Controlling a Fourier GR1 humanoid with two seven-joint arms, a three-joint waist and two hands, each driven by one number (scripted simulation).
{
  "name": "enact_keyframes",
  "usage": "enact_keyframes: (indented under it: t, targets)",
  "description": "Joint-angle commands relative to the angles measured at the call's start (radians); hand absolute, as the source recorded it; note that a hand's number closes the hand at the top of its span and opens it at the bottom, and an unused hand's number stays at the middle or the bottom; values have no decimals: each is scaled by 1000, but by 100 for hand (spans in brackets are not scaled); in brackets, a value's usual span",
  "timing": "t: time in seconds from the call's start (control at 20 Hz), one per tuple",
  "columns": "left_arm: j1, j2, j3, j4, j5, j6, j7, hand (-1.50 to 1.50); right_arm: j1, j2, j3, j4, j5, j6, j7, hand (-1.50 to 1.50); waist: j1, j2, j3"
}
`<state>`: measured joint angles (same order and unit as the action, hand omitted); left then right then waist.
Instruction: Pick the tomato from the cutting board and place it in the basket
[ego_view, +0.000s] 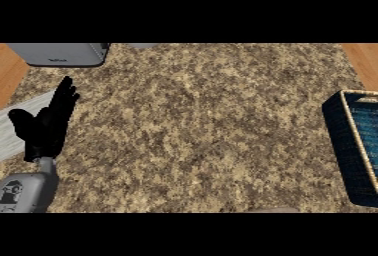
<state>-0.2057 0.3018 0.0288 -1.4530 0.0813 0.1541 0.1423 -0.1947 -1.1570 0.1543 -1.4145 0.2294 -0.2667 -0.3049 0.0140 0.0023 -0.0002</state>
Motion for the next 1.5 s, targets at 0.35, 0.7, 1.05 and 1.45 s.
enact_keyframes:
  t: [0.35, 0.7, 1.05, 1.45]
  targets:
    - [17, -40, 4, -51, -39, 14, 37, 0, -101, 141, 5, 163, 206, 154, -33, 150, -8, -2, 0]
    - [66, -50, 20, -25, -49, -32, -36, 0, -178, 233, -44, 283, 333, 156, -77, 150, -4, -2, 0]
    - [30, -65, 18, -33, -82, -20, 9, 0, -119, 241, -116, 383, 424, 92, -211, 150, -11, -2, 1]
    - [25, -66, 58, 14, -82, -50, -23, 0, -237, 322, -113, 433, 551, 199, -149, 150, -10, -2, 0]
